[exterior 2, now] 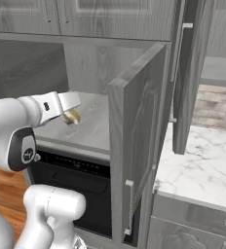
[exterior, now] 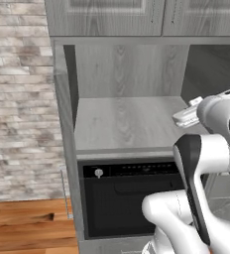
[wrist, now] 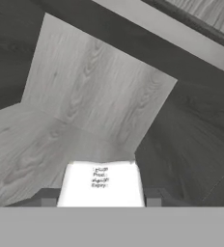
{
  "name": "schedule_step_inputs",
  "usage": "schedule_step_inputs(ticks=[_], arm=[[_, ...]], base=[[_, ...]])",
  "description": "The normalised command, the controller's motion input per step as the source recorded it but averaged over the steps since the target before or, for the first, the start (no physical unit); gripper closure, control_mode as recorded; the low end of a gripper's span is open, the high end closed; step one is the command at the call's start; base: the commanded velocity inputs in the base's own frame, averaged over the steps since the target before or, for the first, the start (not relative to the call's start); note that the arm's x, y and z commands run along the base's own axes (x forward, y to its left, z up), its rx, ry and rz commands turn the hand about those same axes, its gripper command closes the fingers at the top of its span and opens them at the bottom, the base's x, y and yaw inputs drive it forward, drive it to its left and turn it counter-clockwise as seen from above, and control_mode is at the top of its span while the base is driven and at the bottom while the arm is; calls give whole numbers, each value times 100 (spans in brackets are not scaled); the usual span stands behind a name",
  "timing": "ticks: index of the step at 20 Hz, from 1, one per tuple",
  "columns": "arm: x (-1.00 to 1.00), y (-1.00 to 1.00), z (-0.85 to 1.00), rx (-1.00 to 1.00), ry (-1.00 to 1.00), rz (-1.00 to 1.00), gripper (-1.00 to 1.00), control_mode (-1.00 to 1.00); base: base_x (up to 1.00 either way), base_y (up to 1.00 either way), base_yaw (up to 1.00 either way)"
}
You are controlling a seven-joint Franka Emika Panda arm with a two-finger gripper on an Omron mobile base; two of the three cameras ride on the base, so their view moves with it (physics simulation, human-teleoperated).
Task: Sort all alcoholic drinks to one cabinet, and non-alcoholic drinks to the other.
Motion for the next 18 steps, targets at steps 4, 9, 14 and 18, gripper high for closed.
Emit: schedule_step_inputs(ticks=[4,9,14,18], arm=[[11,6,-18,4,0,1,100,-100],[14,8,-17,4,0,2,100,-100],[22,5,-13,6,4,3,100,-100],[28,0,-8,8,9,4,100,-100]], base=[[0,0,0],[0,0,0],[0,0,0],[0,0,0]])
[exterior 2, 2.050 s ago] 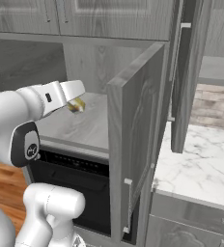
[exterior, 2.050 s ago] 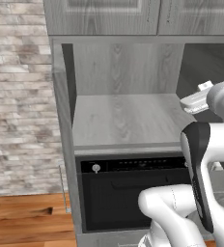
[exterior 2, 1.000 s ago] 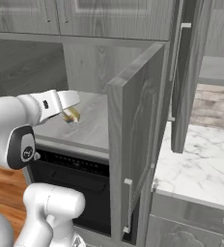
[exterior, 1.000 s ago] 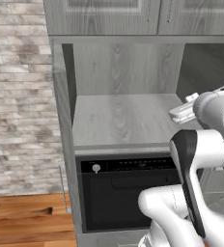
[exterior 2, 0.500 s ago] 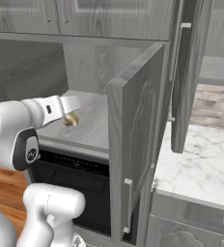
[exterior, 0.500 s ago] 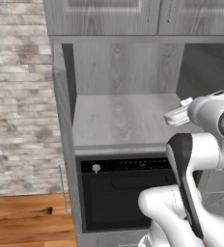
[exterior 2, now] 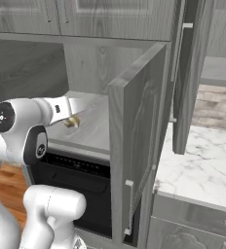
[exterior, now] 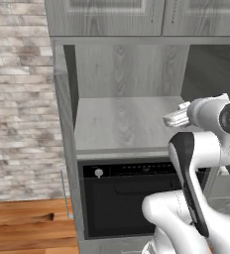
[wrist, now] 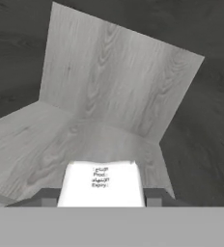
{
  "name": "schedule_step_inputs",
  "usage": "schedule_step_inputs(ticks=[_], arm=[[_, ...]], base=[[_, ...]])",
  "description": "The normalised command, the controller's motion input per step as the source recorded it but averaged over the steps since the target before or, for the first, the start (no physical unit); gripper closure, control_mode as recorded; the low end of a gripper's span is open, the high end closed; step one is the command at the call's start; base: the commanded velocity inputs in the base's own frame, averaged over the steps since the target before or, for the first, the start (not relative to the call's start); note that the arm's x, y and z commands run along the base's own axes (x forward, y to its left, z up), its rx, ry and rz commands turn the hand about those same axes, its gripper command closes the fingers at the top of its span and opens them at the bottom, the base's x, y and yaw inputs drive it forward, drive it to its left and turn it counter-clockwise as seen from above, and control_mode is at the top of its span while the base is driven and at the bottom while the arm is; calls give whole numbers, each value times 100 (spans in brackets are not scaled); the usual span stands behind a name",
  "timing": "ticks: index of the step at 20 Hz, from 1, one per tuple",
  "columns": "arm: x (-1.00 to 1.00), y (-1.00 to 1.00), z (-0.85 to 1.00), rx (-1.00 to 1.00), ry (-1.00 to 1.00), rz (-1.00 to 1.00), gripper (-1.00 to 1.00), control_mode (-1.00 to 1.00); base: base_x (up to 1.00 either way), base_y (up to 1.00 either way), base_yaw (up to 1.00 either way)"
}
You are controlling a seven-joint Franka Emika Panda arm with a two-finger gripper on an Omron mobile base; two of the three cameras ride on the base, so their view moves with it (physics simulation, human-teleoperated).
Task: Sort all alcoholic drinks to one cabinet, and non-alcoholic drinks to the other.
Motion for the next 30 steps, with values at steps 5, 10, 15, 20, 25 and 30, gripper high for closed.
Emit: schedule_step_inputs(ticks=[5,10,15,20,25,30], arm=[[32,0,-13,9,7,3,100,-100],[29,2,-23,6,1,3,100,-100],[22,3,-29,4,0,2,100,-100],[20,2,-23,5,0,2,100,-100],[25,3,-15,6,0,1,100,-100],[27,6,-12,6,0,0,100,-100]], base=[[0,0,0],[0,0,0],[0,0,0],[0,0,0],[0,0,0],[0,0,0]])
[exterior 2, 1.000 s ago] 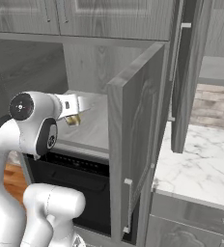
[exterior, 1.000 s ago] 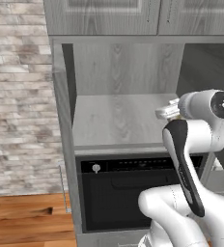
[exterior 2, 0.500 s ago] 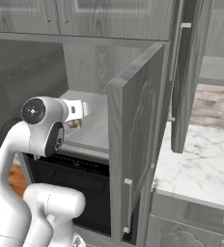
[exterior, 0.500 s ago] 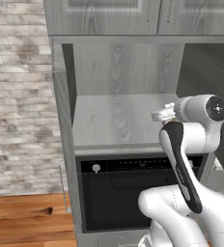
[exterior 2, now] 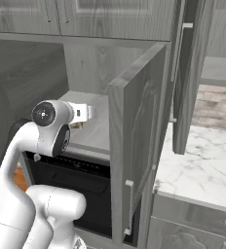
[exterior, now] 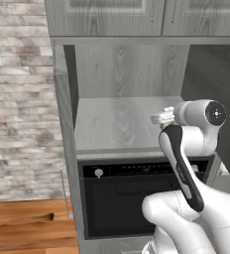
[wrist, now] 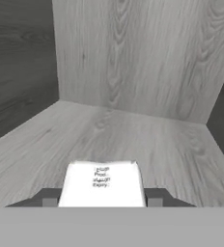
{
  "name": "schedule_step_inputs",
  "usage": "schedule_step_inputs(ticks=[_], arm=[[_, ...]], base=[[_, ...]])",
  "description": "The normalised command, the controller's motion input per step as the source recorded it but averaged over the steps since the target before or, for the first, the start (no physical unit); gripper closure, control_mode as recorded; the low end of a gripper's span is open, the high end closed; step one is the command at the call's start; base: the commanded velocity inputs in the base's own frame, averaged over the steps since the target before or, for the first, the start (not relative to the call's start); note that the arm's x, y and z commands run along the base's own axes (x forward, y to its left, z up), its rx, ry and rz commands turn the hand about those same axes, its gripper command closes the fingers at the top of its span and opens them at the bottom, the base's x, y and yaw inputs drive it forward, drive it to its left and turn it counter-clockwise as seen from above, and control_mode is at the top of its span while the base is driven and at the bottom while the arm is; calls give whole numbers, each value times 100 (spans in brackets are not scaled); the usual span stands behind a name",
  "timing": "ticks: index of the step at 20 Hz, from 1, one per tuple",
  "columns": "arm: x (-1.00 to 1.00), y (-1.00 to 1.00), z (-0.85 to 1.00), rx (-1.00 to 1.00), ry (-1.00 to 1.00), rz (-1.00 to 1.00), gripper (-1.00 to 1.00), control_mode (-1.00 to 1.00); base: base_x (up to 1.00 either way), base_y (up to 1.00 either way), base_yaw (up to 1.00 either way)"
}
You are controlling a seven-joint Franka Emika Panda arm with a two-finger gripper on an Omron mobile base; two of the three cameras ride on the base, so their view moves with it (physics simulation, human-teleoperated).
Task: Sort all alcoholic drinks to one cabinet, and non-alcoholic drinks to the other.
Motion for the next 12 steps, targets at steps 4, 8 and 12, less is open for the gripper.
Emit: schedule_step_inputs(ticks=[4,8,12], arm=[[30,12,-11,5,0,0,100,-100],[31,13,-12,4,0,0,100,-100],[33,15,-12,4,0,0,100,-100]], base=[[0,0,0],[0,0,0],[0,0,0]])
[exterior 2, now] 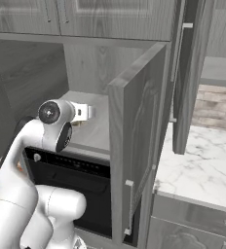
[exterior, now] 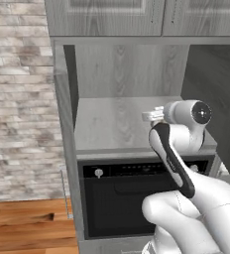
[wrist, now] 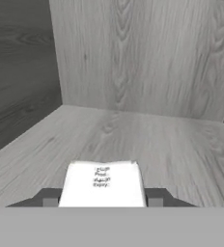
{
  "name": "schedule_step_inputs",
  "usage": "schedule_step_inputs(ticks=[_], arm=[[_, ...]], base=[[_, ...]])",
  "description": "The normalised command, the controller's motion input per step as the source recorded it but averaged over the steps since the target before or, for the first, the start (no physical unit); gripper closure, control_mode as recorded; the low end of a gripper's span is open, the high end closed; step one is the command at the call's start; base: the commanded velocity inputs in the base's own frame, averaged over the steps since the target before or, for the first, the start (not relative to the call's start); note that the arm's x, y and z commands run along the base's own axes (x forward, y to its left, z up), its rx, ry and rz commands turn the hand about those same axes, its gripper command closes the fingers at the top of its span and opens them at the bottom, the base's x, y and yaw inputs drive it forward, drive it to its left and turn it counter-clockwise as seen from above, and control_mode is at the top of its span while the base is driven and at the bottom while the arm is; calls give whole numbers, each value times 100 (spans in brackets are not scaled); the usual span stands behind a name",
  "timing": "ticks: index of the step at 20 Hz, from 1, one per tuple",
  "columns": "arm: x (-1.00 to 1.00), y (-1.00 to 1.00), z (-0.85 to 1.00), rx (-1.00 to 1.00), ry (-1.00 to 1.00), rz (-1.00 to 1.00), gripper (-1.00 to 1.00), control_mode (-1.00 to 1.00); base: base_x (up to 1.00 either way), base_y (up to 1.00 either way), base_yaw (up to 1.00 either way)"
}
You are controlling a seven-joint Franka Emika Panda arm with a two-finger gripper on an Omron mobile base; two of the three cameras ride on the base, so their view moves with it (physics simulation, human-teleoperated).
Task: Sort all alcoholic drinks to one cabinet, and non-alcoholic drinks to the other.
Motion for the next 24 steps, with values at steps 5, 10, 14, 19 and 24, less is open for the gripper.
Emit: schedule_step_inputs(ticks=[5,10,14,19,24], arm=[[34,14,-10,3,0,0,100,-100],[37,13,-5,2,0,0,100,-100],[39,13,-3,1,-1,0,100,-100],[40,12,-3,1,-1,0,100,-100],[39,9,-1,0,-2,0,100,-100]], base=[[0,0,0],[0,0,0],[0,0,0],[0,0,0],[0,0,0]])
